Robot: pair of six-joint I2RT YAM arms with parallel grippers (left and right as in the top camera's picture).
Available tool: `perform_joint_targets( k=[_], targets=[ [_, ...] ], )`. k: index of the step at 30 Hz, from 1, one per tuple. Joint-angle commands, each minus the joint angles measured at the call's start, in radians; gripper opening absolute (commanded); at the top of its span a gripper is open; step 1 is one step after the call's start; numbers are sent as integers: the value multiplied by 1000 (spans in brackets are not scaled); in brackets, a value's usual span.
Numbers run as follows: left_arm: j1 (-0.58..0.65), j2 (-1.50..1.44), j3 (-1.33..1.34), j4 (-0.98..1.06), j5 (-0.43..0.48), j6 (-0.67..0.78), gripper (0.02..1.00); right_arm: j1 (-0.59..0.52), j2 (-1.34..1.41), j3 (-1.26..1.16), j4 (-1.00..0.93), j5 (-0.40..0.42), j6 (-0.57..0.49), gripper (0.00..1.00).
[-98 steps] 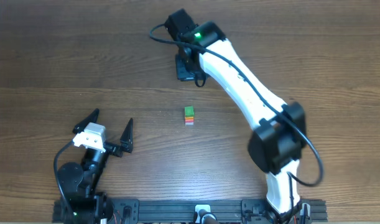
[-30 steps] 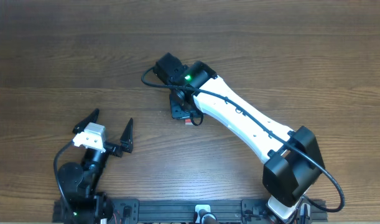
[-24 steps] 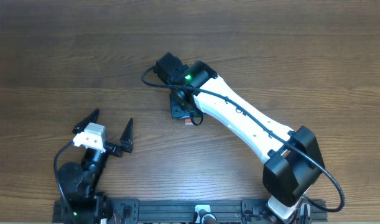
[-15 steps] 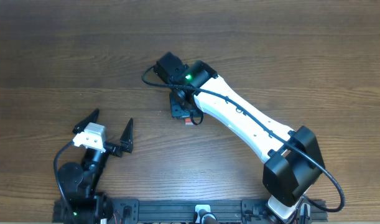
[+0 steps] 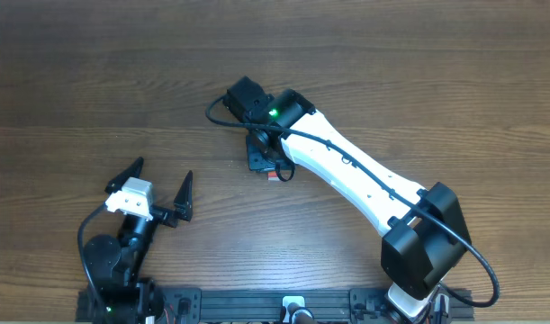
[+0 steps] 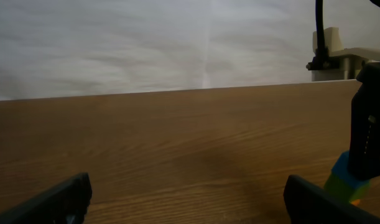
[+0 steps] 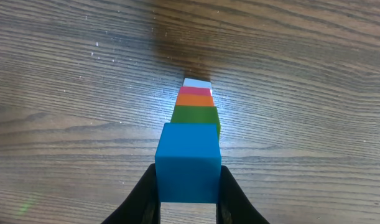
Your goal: Stack Cubes
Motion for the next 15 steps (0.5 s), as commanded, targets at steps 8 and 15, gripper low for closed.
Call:
perform_joint_targets(
  k=[8,15],
  targets=[
    [6,-6,-6,2,10,14,1000,-7,-23,-11,5,10,3,689],
    [6,-6,-6,2,10,14,998,-11,-23,-11,21,10,3,993]
  ],
)
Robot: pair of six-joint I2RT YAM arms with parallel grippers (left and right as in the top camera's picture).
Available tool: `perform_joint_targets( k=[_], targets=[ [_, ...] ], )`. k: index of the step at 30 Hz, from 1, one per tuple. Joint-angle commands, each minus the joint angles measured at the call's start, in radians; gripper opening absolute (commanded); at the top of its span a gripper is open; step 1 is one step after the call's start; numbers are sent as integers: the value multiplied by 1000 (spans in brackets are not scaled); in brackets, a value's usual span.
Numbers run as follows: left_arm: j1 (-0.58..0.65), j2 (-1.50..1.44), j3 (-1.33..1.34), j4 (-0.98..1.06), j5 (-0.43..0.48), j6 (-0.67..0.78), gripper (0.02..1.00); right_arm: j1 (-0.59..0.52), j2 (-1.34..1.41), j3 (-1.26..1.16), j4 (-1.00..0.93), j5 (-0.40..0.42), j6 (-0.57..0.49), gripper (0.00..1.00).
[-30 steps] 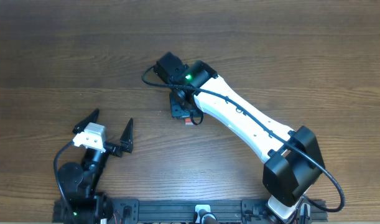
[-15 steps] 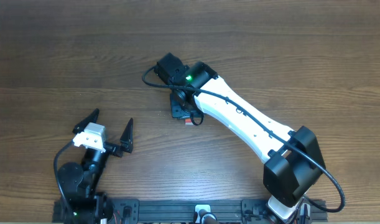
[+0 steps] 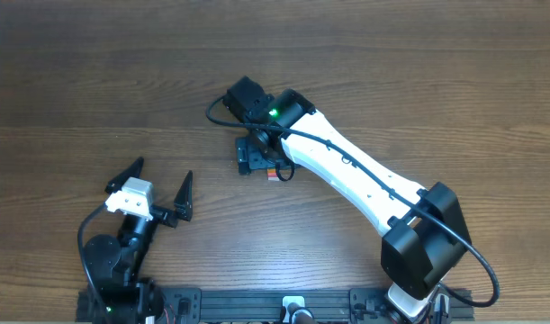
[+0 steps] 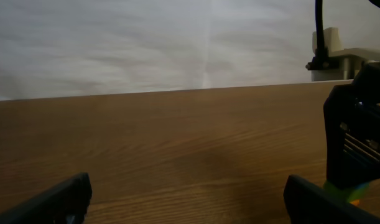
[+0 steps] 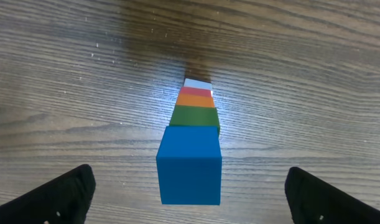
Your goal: Stack Cubes
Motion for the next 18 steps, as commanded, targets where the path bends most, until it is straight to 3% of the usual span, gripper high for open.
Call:
perform_joint_targets(
  k=[1,6,13,18],
  targets=[
    [6,-6,-6,2,10,14,1000,-14,-23,-10,31,11,-2,991],
    [6,-6,-6,2,10,14,1000,-83,-23,14,140,102,-61,991],
    [6,-6,-6,2,10,14,1000,-344,-23,159,249,270,-246,993],
    [6,-6,-6,2,10,14,1000,-539,-27,154,290,280,-415,993]
  ],
)
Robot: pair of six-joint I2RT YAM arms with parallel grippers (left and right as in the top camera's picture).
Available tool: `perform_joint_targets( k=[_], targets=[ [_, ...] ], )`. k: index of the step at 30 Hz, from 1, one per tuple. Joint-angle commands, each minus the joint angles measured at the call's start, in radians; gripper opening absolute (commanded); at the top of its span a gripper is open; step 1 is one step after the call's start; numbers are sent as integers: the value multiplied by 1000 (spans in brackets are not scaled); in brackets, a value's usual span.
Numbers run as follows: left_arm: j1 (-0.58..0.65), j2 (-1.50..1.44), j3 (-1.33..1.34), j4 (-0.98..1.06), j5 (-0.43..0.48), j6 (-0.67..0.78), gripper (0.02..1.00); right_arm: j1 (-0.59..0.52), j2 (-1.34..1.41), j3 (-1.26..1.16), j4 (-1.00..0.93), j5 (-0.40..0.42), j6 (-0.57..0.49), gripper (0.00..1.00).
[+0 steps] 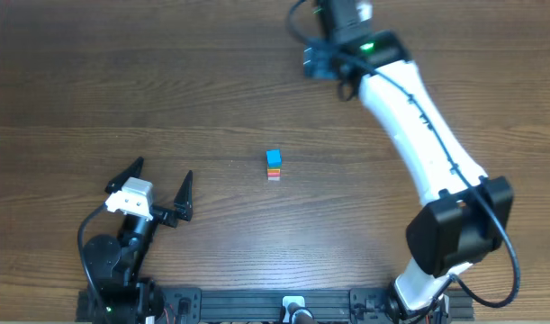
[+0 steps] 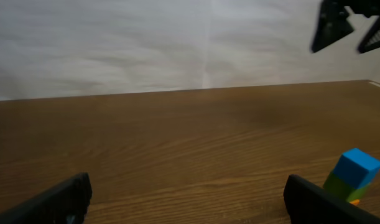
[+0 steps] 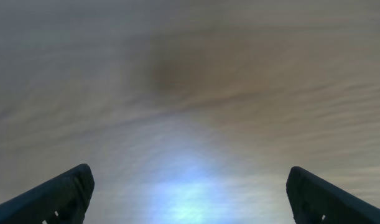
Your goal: Stack Cubes
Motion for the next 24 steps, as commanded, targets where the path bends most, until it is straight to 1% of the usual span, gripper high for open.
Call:
perform_joint_targets(
  k=[1,5,8,9,12,14,17,19,22,23,24],
  targets=[
    [6,-6,-6,2,10,14,998,-186,-24,-6,25,56,-202,993],
    [6,-6,-6,2,10,14,1000,-275,-39,-43,33,63,-224,991],
    [6,-6,-6,2,10,14,1000,-320,-97,-145,134,47,-235,991],
    [6,-6,-6,2,10,14,1000,-333,-119,-178,172,24,-253,991],
    [6,-6,-6,2,10,14,998,-365,-211,-311,299,-84,-295,993],
    [6,-6,-6,2,10,14,1000,-375,-280,-397,368,-109,-294,993],
    [6,-6,-6,2,10,14,1000,-380,-437,-587,511,-130,-324,993],
    [6,-6,-6,2,10,14,1000,-380,-592,-765,645,-191,-348,991],
    [6,-6,-6,2,10,14,1000,-380,-760,-937,760,-243,-358,991],
    [6,-6,-6,2,10,14,998,-380,-818,-991,792,-268,-374,993],
    [6,-6,-6,2,10,14,1000,-380,-938,-1097,853,-317,-415,993]
  ],
)
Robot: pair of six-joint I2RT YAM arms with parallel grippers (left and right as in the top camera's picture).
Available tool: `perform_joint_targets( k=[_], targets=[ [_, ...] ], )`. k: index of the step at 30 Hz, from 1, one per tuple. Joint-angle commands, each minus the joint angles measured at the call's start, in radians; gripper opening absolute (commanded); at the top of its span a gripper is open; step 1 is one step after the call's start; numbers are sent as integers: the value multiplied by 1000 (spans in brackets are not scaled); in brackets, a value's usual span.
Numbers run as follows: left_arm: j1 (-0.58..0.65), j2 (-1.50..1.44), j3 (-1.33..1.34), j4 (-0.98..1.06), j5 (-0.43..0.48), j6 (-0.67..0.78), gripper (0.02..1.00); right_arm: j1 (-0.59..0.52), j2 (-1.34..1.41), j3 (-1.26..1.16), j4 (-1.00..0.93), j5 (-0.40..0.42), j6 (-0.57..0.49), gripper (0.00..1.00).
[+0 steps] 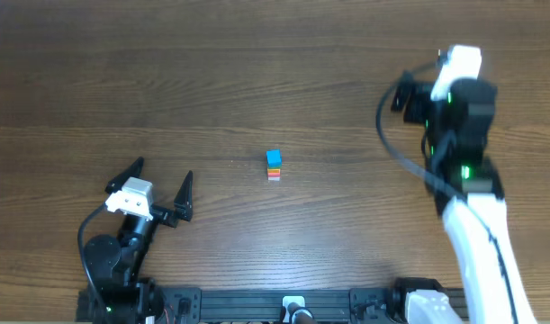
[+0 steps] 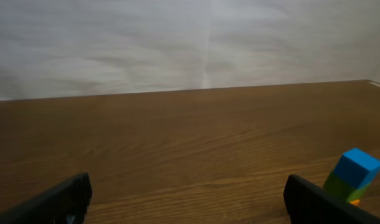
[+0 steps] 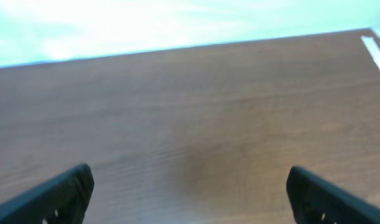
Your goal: Stack Cubes
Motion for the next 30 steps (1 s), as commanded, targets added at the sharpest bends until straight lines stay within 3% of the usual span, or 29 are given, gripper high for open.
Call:
perform_joint_targets(
  k=[1,12,30],
  targets=[
    [6,-6,-6,2,10,14,1000,-1,-337,-304,152,-167,-108,993],
    [6,-6,-6,2,10,14,1000,-20,-940,-739,312,-135,-117,993],
    [6,-6,-6,2,10,14,1000,-31,-1181,-836,315,-147,-116,993]
  ],
)
